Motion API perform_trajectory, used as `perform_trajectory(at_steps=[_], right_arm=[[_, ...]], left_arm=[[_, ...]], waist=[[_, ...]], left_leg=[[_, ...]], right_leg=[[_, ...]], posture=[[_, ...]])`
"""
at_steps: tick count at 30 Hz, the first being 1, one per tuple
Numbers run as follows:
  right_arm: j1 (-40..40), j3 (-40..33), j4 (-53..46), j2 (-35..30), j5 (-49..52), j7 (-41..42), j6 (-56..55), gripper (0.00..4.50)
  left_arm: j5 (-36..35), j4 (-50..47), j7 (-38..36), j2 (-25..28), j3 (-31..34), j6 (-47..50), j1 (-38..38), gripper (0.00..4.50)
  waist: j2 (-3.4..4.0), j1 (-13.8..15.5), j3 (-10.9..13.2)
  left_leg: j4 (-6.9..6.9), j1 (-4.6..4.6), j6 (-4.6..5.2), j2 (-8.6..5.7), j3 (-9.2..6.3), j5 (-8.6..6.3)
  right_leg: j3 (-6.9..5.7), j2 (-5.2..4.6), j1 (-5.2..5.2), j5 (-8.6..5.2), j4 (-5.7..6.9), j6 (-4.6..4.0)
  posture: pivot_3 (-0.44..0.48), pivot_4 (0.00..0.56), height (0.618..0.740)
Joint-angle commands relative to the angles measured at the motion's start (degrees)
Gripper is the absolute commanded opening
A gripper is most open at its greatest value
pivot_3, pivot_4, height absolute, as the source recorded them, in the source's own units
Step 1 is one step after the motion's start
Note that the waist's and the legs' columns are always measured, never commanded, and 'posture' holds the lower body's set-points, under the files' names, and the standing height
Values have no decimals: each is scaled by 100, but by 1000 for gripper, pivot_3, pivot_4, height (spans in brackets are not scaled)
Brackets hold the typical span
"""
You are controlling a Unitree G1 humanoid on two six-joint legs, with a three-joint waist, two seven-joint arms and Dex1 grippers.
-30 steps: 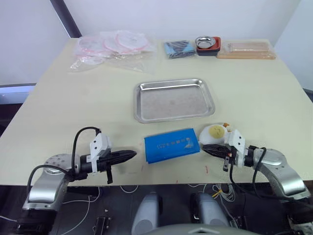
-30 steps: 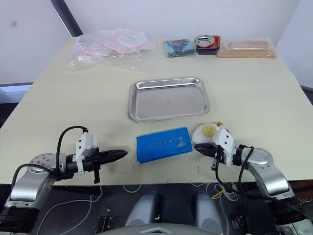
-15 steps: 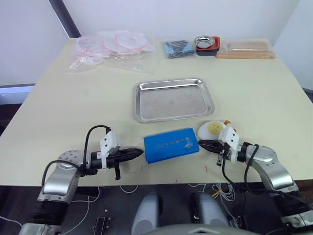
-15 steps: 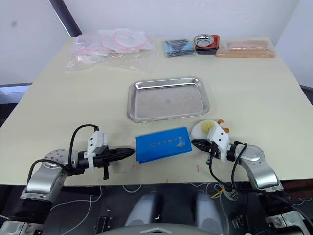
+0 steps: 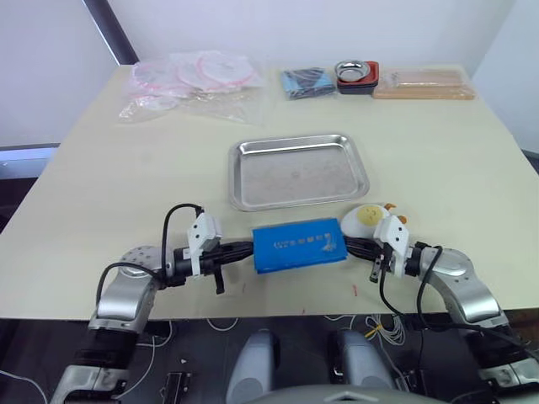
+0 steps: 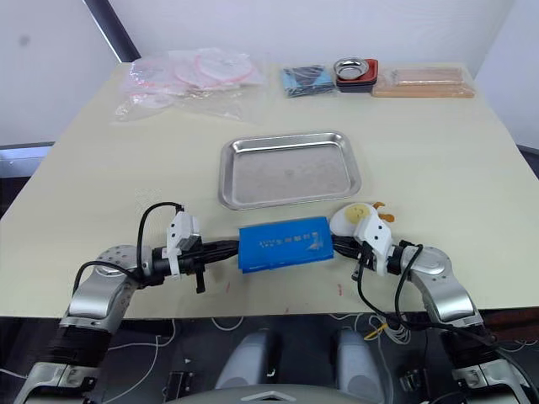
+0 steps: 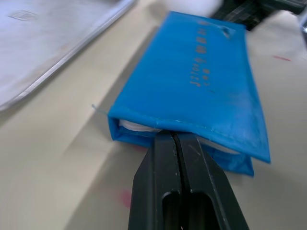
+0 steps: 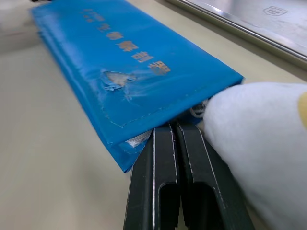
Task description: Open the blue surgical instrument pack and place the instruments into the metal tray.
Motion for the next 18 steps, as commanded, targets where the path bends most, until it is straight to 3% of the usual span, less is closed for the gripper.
perform_trajectory(at_steps=[1,18], right_arm=[[97,-26,-326,-55,204,161,52,106],[364,-286,-583,-320,346,182,131,106]], left_arm=[[42,67,-18,-101,-86,-179,-172,0],[198,475,-270,-2,-106,-570,-205,0]], waist=[[0,0,0],[0,-4,0]], left_leg=[[0,0,0,0,0,0],[0,-1,0,0,-1,0]], right_leg=[[0,0,0,0,0,0],[0,0,0,0,0,0]], posture=[[0,150,740],[0,150,740]])
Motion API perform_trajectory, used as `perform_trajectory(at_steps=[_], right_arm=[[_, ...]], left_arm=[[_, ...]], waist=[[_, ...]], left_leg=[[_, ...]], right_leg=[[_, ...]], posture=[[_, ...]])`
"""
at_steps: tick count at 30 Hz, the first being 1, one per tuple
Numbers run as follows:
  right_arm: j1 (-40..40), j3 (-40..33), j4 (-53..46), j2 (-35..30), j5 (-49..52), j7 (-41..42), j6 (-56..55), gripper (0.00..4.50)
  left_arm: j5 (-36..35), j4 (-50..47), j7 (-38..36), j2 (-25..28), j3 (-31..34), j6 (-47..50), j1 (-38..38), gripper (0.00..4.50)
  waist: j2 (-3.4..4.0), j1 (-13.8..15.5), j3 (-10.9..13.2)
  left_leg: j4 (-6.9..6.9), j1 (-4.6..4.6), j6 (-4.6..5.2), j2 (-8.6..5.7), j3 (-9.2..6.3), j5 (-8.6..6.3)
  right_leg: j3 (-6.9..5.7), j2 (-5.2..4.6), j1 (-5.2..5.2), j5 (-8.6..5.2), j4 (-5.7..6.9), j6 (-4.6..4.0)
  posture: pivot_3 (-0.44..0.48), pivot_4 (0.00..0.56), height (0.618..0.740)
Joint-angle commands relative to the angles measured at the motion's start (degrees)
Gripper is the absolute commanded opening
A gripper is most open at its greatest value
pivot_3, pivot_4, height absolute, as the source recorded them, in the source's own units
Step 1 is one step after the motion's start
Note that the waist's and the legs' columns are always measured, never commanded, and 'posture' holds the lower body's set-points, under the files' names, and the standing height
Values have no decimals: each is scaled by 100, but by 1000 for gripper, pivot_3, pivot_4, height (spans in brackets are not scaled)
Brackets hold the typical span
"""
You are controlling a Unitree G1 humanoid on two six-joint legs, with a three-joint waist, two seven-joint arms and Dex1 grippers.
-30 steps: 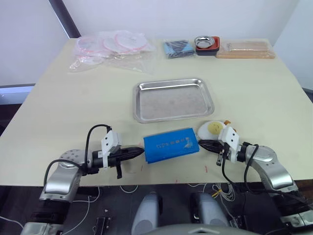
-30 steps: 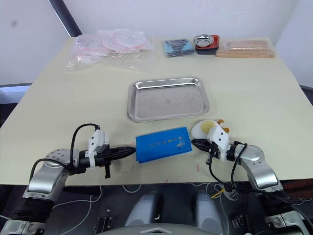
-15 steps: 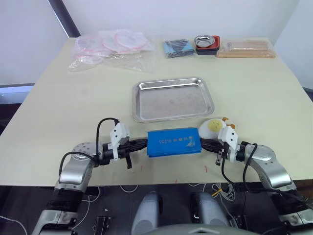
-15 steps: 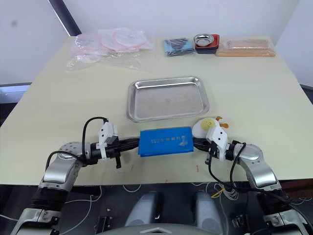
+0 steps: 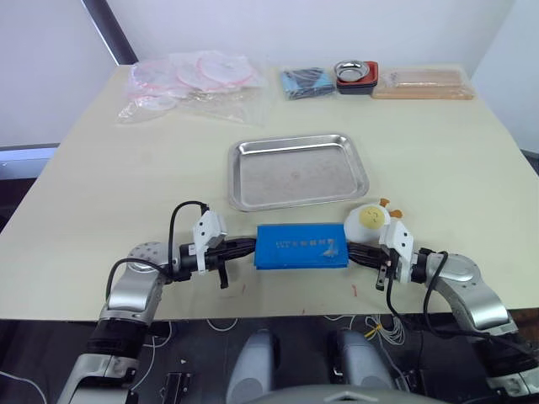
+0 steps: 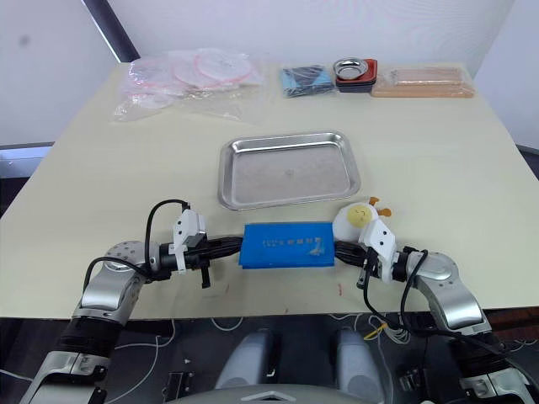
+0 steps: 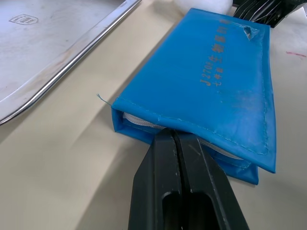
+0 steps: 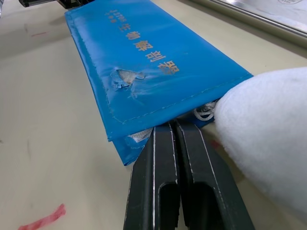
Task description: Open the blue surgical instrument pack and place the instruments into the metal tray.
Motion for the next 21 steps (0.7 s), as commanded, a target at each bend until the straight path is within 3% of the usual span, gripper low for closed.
perform_trajectory(at_steps=[1,11,18,19,21], right_arm=[[127,-248,-324,-189,124,77,-103,106],[678,-904,-522,-618,701,718,-623,106],[479,-686,-185,-705,334,1404,-1971,106],[407,-618,-102,-676,258,1471,-2183,333],[220,-506,79,-564,150,1501,-2494,842]], left_arm=[[44,68,-92,130,54,-149,50,0],[-179,-277,-230,807,819,-737,640,0],[-714,-1090,-656,1227,1156,-518,948,0],[-905,-1304,-742,1292,1195,-358,979,0],[-1108,-1596,-799,1377,1228,-156,963,507]], waist=[[0,2,0],[-1,-21,1],[-2,1,1],[-2,0,1],[-4,-2,2]], left_leg=[[0,0,0,0,0,0],[0,4,0,8,0,0],[6,3,0,6,9,0],[6,4,0,6,10,0],[6,4,0,7,8,0]], right_leg=[[0,0,0,0,0,0],[1,5,-1,-1,2,0],[7,2,-1,-8,1,12],[8,1,-1,-8,0,13],[6,3,-1,-8,1,13]], posture=[[0,150,740],[0,150,740],[0,150,740],[0,150,740],[0,150,740]])
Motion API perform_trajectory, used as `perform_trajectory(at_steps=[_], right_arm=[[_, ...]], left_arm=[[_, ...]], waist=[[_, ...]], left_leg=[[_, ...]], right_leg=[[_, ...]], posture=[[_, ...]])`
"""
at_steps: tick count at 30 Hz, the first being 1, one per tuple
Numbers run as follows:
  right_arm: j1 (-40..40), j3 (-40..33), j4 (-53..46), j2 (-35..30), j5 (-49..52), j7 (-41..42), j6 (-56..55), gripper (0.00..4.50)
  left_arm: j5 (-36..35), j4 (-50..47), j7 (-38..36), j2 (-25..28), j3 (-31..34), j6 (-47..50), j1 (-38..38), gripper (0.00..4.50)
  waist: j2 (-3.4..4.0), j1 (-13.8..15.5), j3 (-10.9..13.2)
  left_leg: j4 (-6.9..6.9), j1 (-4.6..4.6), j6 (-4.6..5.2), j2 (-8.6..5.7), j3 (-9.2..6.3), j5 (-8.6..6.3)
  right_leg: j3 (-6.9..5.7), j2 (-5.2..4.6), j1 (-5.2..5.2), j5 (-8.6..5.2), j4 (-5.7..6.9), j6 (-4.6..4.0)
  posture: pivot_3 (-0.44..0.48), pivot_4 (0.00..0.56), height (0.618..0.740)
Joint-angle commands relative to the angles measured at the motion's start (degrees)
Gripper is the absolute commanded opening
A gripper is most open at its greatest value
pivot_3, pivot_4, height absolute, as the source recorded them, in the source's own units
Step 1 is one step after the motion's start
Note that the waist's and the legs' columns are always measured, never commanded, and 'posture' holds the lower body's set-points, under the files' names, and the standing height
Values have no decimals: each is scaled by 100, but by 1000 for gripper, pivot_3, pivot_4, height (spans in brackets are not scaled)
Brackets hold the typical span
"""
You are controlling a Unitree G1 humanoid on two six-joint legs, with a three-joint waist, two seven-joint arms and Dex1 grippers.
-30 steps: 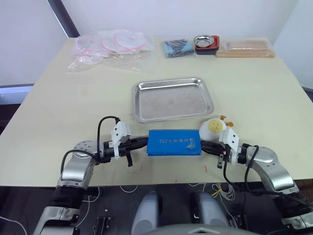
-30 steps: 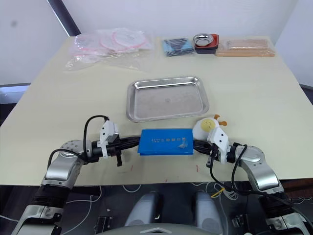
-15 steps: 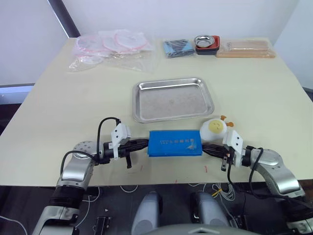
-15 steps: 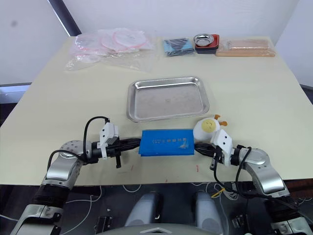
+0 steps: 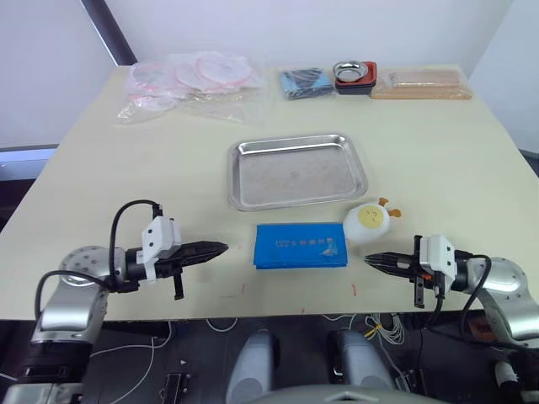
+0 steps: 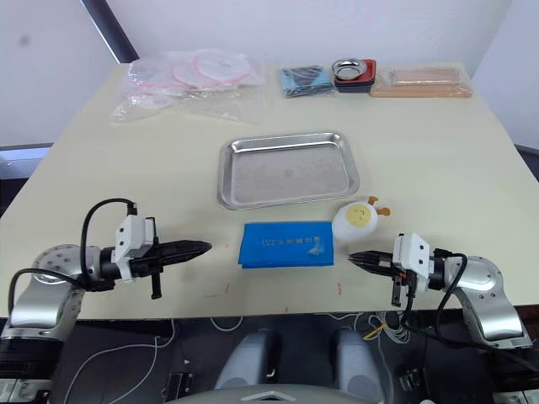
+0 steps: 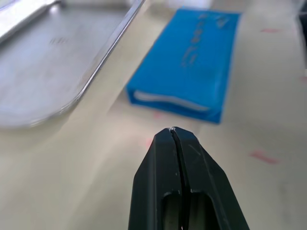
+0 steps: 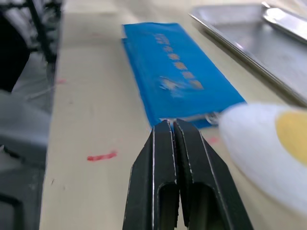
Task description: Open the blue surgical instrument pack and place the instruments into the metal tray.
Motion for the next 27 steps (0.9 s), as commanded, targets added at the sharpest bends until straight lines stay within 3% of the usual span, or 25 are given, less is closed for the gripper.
perform_trajectory(at_steps=[1,6,7,8,9,22,24,27], right_arm=[[-315,173,208,131,-125,154,-630,1382],[-816,579,909,296,-640,226,-1483,4114],[-911,618,1058,348,-720,172,-1630,4493],[-1008,656,1200,397,-781,124,-1764,4500],[-1087,695,1326,443,-829,97,-1889,4500],[-1994,1105,2979,1048,-1354,-391,-3475,4500],[-2070,1127,3152,1074,-1284,-359,-3595,3986],[-2145,1162,3309,1095,-1196,-299,-3725,2661]], left_arm=[[-476,-668,-189,200,173,332,11,783],[-427,-826,-437,416,24,403,24,3357],[-486,-877,-481,432,19,454,39,3776],[-550,-925,-520,440,17,511,43,4293],[-600,-972,-557,450,17,560,54,4407],[-736,-1273,-863,393,-33,628,76,4407],[-745,-1257,-870,366,-21,598,47,4500],[-764,-1225,-908,342,-8,560,31,4500]], waist=[[-1,-3,1],[1,-9,2],[0,-9,2],[1,-9,3],[0,-8,2],[0,-16,3],[0,-17,2],[0,-18,3]], left_leg=[[0,0,0,1,-1,0],[0,4,0,1,1,0],[0,4,0,1,1,0],[0,3,0,1,1,0],[0,3,0,1,2,0],[0,6,0,0,3,0],[-1,9,0,0,4,1],[-1,13,0,0,4,1]], right_leg=[[-1,1,0,0,1,0],[1,4,0,3,4,-6],[1,4,0,4,4,-7],[1,4,0,5,3,-9],[1,4,0,5,3,-9],[6,4,0,9,7,-16],[8,4,0,9,11,-16],[8,4,1,8,15,-17]], posture=[[0,150,740],[0,150,740],[0,150,740],[0,150,740],[0,150,740],[0,150,740],[0,150,740],[0,150,740]])
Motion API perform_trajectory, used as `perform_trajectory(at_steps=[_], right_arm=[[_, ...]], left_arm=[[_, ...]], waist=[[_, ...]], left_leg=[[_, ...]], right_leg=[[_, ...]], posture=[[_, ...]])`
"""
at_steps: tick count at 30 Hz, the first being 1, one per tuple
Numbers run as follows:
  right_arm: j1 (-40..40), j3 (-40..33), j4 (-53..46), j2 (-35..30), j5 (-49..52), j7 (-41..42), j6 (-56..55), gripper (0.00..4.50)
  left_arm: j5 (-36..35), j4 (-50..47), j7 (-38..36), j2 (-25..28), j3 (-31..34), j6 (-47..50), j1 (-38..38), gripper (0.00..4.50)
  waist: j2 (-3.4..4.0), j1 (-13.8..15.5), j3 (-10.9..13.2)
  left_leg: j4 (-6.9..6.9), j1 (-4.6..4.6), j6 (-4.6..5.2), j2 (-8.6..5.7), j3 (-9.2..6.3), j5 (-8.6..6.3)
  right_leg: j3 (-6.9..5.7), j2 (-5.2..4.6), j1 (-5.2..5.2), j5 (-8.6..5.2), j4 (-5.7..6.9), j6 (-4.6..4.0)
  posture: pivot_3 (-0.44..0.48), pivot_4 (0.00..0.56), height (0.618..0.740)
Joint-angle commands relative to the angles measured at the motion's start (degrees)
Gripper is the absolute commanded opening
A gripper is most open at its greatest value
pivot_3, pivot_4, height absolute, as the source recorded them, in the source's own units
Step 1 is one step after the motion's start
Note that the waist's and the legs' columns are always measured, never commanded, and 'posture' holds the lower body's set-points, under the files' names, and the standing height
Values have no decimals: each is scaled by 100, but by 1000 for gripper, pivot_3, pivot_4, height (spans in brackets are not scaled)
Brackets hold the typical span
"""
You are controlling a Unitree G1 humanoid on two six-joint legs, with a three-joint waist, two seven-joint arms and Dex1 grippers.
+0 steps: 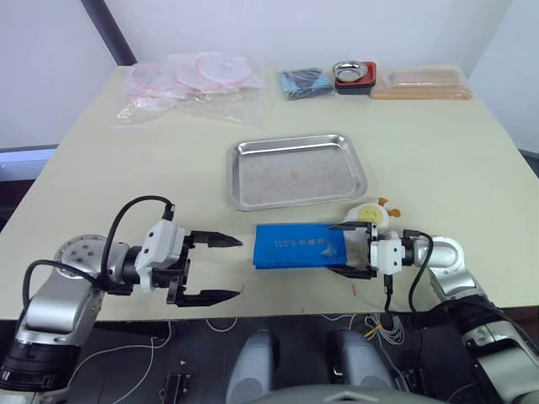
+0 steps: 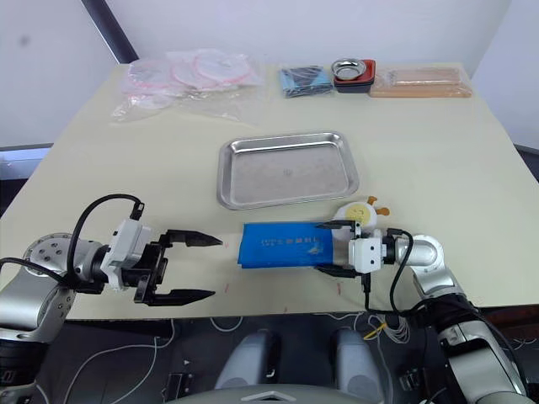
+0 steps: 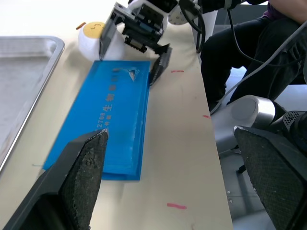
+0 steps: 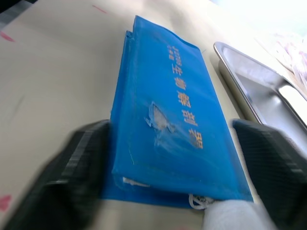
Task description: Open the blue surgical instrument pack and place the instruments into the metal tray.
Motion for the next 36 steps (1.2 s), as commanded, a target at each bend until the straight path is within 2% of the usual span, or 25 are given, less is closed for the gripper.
perform_trajectory(at_steps=[1,2,3,6,13,17,24,30,36], right_arm=[[-130,44,101,-5,125,57,-215,1836],[-138,63,141,-14,117,74,-249,1709],[-139,83,184,-26,106,100,-293,1072],[-150,130,301,-36,112,140,-407,52],[-138,172,125,-135,326,270,-303,52],[95,227,-1125,-547,973,676,1178,52],[289,175,-2790,-1230,1971,800,3713,52],[-137,157,-3123,-1498,2621,1106,5438,52],[-862,269,-2649,-1316,2505,1202,6728,52]], left_arm=[[-161,-131,-97,-29,66,-93,-54,4500],[-172,-120,-105,-43,71,-100,-62,4500],[-182,-115,-105,-65,80,-115,-69,4500],[-211,-108,-126,-118,97,-154,-88,4500],[-226,-107,-125,-157,89,-199,-104,4500],[-204,-119,-101,-213,109,-286,-80,4500],[-147,-60,-137,-275,114,-493,-45,4500],[-152,8,-102,-311,136,-564,-93,4500],[-113,120,-17,-356,57,-584,-236,4500]], waist=[[0,-1,0],[0,-1,0],[0,-5,0],[0,-6,0],[0,-4,0],[0,8,0],[1,14,1],[1,12,1],[1,7,1]], left_leg=[[0,0,0,0,0,0],[0,0,0,0,1,0],[0,0,0,0,2,0],[0,0,0,0,4,0],[0,0,0,0,5,0],[0,-2,0,0,4,0],[0,-3,0,-1,2,0],[0,-2,0,1,1,0],[1,-13,0,0,0,0]], right_leg=[[1,0,0,0,0,0],[1,0,0,0,0,0],[3,0,0,0,0,0],[5,0,0,0,0,0],[6,0,0,0,0,0],[6,-2,0,1,0,0],[3,-2,-1,0,0,-1],[2,0,-1,0,-1,0],[-1,0,-10,0,-3,1]], posture=[[0,150,740],[0,150,740],[0,150,740],[0,150,740],[0,150,740],[0,150,740],[0,150,740],[0,150,740],[0,150,740]])
